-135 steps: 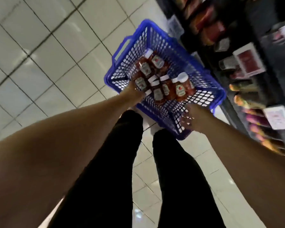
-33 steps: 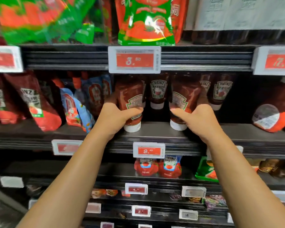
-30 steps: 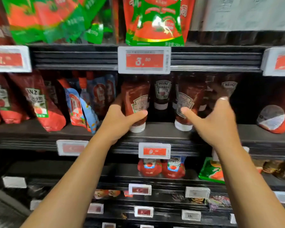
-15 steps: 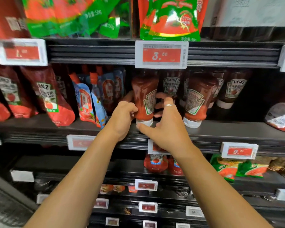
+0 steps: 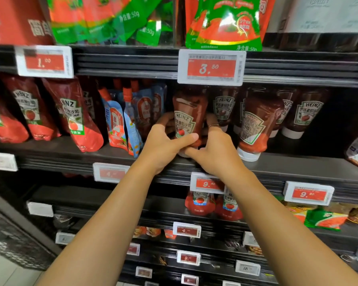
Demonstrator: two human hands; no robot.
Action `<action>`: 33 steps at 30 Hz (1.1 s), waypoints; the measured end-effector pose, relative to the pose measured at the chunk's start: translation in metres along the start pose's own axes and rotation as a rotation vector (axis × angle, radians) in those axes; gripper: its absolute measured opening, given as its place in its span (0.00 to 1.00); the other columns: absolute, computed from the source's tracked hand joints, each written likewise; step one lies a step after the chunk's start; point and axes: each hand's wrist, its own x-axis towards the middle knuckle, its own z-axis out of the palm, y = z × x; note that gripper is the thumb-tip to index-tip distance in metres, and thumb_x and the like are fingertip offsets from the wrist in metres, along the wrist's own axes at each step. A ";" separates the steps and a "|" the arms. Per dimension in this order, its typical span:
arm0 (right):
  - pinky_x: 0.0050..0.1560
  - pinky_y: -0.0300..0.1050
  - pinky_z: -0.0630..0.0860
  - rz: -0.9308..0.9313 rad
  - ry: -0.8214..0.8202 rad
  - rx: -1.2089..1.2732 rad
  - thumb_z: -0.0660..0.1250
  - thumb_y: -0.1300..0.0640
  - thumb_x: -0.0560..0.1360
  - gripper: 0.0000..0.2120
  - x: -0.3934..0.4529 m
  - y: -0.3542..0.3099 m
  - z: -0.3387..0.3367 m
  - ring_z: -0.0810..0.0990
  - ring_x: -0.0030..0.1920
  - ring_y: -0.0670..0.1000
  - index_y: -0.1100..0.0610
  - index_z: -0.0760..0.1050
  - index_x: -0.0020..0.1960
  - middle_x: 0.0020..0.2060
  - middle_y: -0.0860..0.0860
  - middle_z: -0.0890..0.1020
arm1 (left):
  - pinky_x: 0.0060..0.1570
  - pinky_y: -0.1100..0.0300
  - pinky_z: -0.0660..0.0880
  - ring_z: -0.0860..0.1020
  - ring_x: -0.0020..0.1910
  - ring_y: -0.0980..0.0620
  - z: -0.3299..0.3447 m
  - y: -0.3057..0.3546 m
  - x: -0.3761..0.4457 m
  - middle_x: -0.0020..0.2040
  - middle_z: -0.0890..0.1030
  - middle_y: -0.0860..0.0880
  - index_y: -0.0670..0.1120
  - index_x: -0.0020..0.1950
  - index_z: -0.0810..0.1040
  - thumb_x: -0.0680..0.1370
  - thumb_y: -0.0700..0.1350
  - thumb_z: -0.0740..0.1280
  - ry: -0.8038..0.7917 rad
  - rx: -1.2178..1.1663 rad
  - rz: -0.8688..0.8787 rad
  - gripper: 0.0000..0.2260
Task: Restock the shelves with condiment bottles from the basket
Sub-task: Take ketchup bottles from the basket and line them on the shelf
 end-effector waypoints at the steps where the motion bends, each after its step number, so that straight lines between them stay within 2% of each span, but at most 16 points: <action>1: 0.38 0.26 0.71 0.010 -0.004 -0.001 0.81 0.43 0.66 0.31 0.002 0.002 -0.002 0.80 0.45 0.43 0.48 0.71 0.63 0.47 0.41 0.81 | 0.53 0.58 0.81 0.84 0.54 0.54 0.001 0.000 0.000 0.54 0.86 0.53 0.51 0.63 0.77 0.67 0.46 0.79 0.009 -0.013 -0.002 0.25; 4: 0.49 0.40 0.76 0.030 -0.011 -0.014 0.79 0.47 0.71 0.30 0.008 0.008 -0.008 0.82 0.54 0.50 0.52 0.70 0.67 0.55 0.48 0.83 | 0.53 0.62 0.80 0.83 0.55 0.56 0.002 0.001 0.001 0.54 0.86 0.54 0.51 0.62 0.77 0.72 0.40 0.76 0.008 0.026 0.026 0.20; 7: 0.52 0.45 0.76 0.043 -0.036 -0.037 0.76 0.48 0.74 0.29 0.009 0.008 -0.011 0.80 0.54 0.52 0.53 0.67 0.69 0.57 0.51 0.82 | 0.53 0.66 0.79 0.83 0.56 0.59 0.004 0.001 0.002 0.55 0.85 0.55 0.48 0.65 0.75 0.74 0.39 0.76 0.014 0.085 0.037 0.22; 11: 0.52 0.44 0.78 0.066 -0.055 -0.041 0.74 0.48 0.76 0.28 -0.001 0.003 -0.017 0.81 0.55 0.49 0.51 0.67 0.71 0.58 0.48 0.82 | 0.57 0.63 0.79 0.82 0.56 0.60 0.006 0.005 0.001 0.56 0.84 0.55 0.47 0.68 0.74 0.74 0.38 0.76 0.030 0.125 0.047 0.25; 13: 0.49 0.35 0.78 0.038 -0.040 0.014 0.74 0.48 0.75 0.29 -0.018 0.004 -0.028 0.80 0.54 0.43 0.48 0.67 0.72 0.58 0.43 0.80 | 0.61 0.56 0.79 0.81 0.60 0.56 0.006 0.007 -0.004 0.61 0.82 0.52 0.46 0.70 0.71 0.73 0.40 0.77 0.065 0.110 0.065 0.28; 15: 0.46 0.32 0.78 -0.027 0.019 0.060 0.75 0.49 0.74 0.25 -0.040 0.012 -0.044 0.81 0.51 0.40 0.44 0.71 0.68 0.53 0.40 0.81 | 0.62 0.52 0.78 0.79 0.62 0.53 0.007 0.010 -0.016 0.62 0.80 0.49 0.50 0.67 0.72 0.73 0.46 0.77 0.195 0.156 0.140 0.25; 17: 0.41 0.32 0.78 -0.047 0.137 0.149 0.74 0.51 0.73 0.17 -0.059 0.021 -0.064 0.83 0.43 0.42 0.42 0.77 0.59 0.45 0.43 0.84 | 0.58 0.53 0.78 0.80 0.58 0.52 0.016 0.016 -0.032 0.56 0.79 0.52 0.54 0.60 0.73 0.74 0.46 0.74 0.292 0.201 0.279 0.18; 18: 0.38 0.32 0.77 -0.042 0.214 0.182 0.72 0.53 0.72 0.12 -0.063 0.026 -0.074 0.83 0.39 0.42 0.43 0.79 0.55 0.41 0.43 0.84 | 0.56 0.55 0.79 0.80 0.55 0.50 0.025 0.019 -0.041 0.53 0.79 0.53 0.54 0.58 0.74 0.74 0.43 0.72 0.286 0.192 0.351 0.16; 20: 0.37 0.40 0.80 0.011 0.371 0.204 0.67 0.55 0.72 0.07 -0.063 0.036 -0.090 0.83 0.35 0.47 0.46 0.80 0.47 0.37 0.46 0.85 | 0.53 0.57 0.78 0.81 0.54 0.47 0.050 0.024 -0.054 0.51 0.80 0.54 0.55 0.57 0.74 0.75 0.39 0.71 0.200 0.145 0.413 0.16; 21: 0.40 0.47 0.82 0.056 0.435 0.206 0.66 0.55 0.72 0.05 -0.059 0.042 -0.097 0.84 0.37 0.51 0.47 0.79 0.46 0.36 0.49 0.84 | 0.53 0.58 0.78 0.81 0.55 0.49 0.065 0.026 -0.057 0.51 0.80 0.54 0.55 0.58 0.75 0.75 0.39 0.71 0.139 0.127 0.397 0.16; 22: 0.43 0.48 0.82 0.093 0.487 0.184 0.65 0.54 0.73 0.04 -0.055 0.047 -0.103 0.83 0.38 0.52 0.49 0.78 0.44 0.36 0.50 0.84 | 0.55 0.59 0.78 0.80 0.57 0.51 0.080 0.027 -0.058 0.54 0.80 0.55 0.55 0.59 0.75 0.75 0.40 0.71 0.080 0.120 0.368 0.16; 24: 0.43 0.43 0.76 0.155 0.528 0.093 0.61 0.51 0.74 0.06 -0.044 0.055 -0.107 0.81 0.41 0.51 0.51 0.74 0.43 0.37 0.49 0.82 | 0.61 0.60 0.76 0.77 0.62 0.55 0.104 0.029 -0.055 0.60 0.78 0.53 0.53 0.64 0.73 0.75 0.42 0.71 -0.022 0.149 0.293 0.19; 26: 0.50 0.50 0.77 0.267 0.448 0.140 0.58 0.52 0.75 0.09 -0.032 0.057 -0.103 0.81 0.47 0.55 0.54 0.75 0.46 0.43 0.53 0.82 | 0.65 0.56 0.75 0.76 0.62 0.56 0.119 0.029 -0.047 0.62 0.76 0.50 0.51 0.67 0.71 0.75 0.44 0.72 -0.085 0.172 0.193 0.22; 28: 0.56 0.61 0.78 0.366 0.346 0.297 0.59 0.55 0.75 0.10 -0.023 0.053 -0.096 0.82 0.51 0.61 0.56 0.77 0.49 0.47 0.57 0.83 | 0.66 0.51 0.75 0.77 0.62 0.52 0.129 0.030 -0.037 0.62 0.75 0.48 0.49 0.70 0.69 0.74 0.45 0.74 -0.100 0.222 0.111 0.26; 31: 0.57 0.64 0.79 0.416 0.301 0.468 0.60 0.56 0.74 0.12 -0.018 0.055 -0.093 0.83 0.52 0.63 0.58 0.79 0.51 0.48 0.59 0.84 | 0.62 0.52 0.76 0.76 0.59 0.51 0.136 0.030 -0.029 0.59 0.75 0.50 0.49 0.69 0.69 0.73 0.49 0.75 -0.095 0.345 0.066 0.28; 33: 0.51 0.59 0.80 0.393 0.278 0.456 0.61 0.54 0.73 0.10 -0.024 0.056 -0.091 0.83 0.49 0.55 0.56 0.77 0.50 0.45 0.53 0.84 | 0.50 0.60 0.77 0.77 0.52 0.54 0.135 0.030 -0.025 0.53 0.76 0.53 0.52 0.59 0.71 0.72 0.54 0.76 -0.095 0.400 0.052 0.22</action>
